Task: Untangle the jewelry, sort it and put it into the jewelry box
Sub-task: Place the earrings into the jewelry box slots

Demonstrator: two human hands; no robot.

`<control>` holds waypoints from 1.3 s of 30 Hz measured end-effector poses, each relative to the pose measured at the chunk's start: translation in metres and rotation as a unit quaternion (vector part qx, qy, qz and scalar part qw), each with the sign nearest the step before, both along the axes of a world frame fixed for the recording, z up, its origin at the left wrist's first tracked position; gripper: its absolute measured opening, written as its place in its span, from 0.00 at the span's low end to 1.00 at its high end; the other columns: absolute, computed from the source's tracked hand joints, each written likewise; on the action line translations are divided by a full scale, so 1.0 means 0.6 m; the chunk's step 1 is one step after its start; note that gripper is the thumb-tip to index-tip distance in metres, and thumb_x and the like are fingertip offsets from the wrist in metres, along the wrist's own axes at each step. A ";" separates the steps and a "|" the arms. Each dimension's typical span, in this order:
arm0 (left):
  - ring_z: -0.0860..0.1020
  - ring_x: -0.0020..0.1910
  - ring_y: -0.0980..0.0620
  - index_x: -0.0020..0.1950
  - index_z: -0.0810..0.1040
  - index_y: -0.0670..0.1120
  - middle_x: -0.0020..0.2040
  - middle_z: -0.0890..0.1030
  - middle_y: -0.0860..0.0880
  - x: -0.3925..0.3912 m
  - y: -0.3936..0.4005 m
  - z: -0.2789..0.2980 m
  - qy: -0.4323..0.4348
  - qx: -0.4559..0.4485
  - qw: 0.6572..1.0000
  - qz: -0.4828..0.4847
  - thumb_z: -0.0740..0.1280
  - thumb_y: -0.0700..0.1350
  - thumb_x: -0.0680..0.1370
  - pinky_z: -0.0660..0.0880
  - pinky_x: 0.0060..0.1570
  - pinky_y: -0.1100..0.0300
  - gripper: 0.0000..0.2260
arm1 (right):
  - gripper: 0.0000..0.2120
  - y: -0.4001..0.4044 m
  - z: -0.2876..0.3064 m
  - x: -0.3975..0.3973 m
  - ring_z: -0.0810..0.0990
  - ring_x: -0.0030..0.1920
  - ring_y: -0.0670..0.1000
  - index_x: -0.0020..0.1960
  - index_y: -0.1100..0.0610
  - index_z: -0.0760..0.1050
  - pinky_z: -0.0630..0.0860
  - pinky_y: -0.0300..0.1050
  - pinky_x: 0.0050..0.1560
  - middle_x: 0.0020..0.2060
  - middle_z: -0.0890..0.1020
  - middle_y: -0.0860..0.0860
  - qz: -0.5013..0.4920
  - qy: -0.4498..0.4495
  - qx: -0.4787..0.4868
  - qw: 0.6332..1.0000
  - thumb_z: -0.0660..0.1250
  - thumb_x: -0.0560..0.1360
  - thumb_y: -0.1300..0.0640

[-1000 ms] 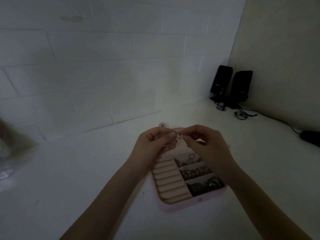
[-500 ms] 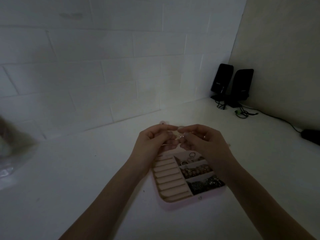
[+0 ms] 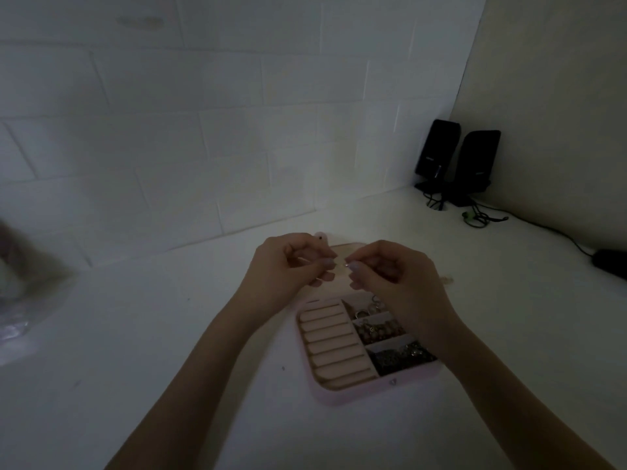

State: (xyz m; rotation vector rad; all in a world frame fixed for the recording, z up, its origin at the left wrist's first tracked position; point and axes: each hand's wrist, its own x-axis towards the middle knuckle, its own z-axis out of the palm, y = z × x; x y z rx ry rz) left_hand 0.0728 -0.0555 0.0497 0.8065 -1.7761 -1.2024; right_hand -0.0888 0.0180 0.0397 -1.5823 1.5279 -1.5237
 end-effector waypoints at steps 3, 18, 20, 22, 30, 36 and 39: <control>0.82 0.34 0.55 0.41 0.82 0.42 0.34 0.84 0.45 0.016 -0.009 0.003 -0.061 -0.022 0.998 -0.027 0.73 0.35 0.70 0.76 0.38 0.66 0.04 | 0.04 0.004 -0.001 0.007 0.83 0.36 0.46 0.44 0.56 0.80 0.78 0.34 0.39 0.34 0.82 0.48 0.005 0.069 -0.005 0.998 0.71 0.72 0.64; 0.79 0.35 0.60 0.36 0.82 0.51 0.36 0.83 0.50 0.046 -0.032 -0.002 -0.252 -0.106 0.957 -0.097 0.74 0.38 0.70 0.75 0.42 0.63 0.08 | 0.04 -0.001 -0.024 0.003 0.76 0.44 0.39 0.46 0.44 0.80 0.75 0.42 0.47 0.40 0.79 0.39 0.069 0.293 0.058 0.952 0.70 0.73 0.52; 0.78 0.35 0.60 0.36 0.82 0.51 0.36 0.83 0.50 0.046 -0.031 -0.003 -0.258 -0.114 0.954 -0.098 0.73 0.38 0.71 0.74 0.41 0.65 0.08 | 0.04 -0.001 -0.025 0.003 0.76 0.44 0.38 0.46 0.44 0.80 0.76 0.42 0.47 0.39 0.78 0.38 0.073 0.297 0.057 0.950 0.70 0.73 0.51; 0.79 0.37 0.58 0.37 0.82 0.52 0.37 0.83 0.51 0.046 -0.031 -0.002 -0.271 -0.125 0.950 -0.097 0.73 0.38 0.71 0.74 0.42 0.64 0.08 | 0.04 -0.001 -0.025 0.003 0.76 0.43 0.38 0.46 0.44 0.81 0.75 0.40 0.47 0.39 0.78 0.38 0.072 0.295 0.063 0.951 0.70 0.73 0.51; 0.78 0.39 0.60 0.36 0.80 0.53 0.38 0.83 0.52 0.048 -0.027 0.003 -0.290 -0.137 0.942 -0.099 0.73 0.38 0.71 0.72 0.41 0.69 0.10 | 0.05 0.000 -0.022 0.005 0.76 0.43 0.38 0.47 0.45 0.82 0.74 0.36 0.46 0.38 0.78 0.39 0.076 0.308 0.063 0.946 0.70 0.73 0.53; 0.78 0.42 0.57 0.37 0.81 0.52 0.39 0.83 0.53 0.047 -0.031 -0.001 -0.309 -0.139 0.936 -0.100 0.74 0.39 0.70 0.74 0.42 0.67 0.08 | 0.04 0.002 -0.019 0.008 0.76 0.42 0.39 0.47 0.49 0.83 0.72 0.32 0.46 0.39 0.80 0.41 0.085 0.298 0.060 0.949 0.71 0.72 0.55; 0.78 0.42 0.56 0.39 0.84 0.48 0.40 0.83 0.51 0.045 -0.032 -0.004 -0.322 -0.151 0.930 -0.090 0.74 0.39 0.70 0.73 0.41 0.68 0.04 | 0.05 0.004 -0.018 0.009 0.76 0.43 0.40 0.47 0.49 0.83 0.74 0.40 0.48 0.41 0.81 0.43 0.080 0.304 0.070 0.947 0.71 0.72 0.53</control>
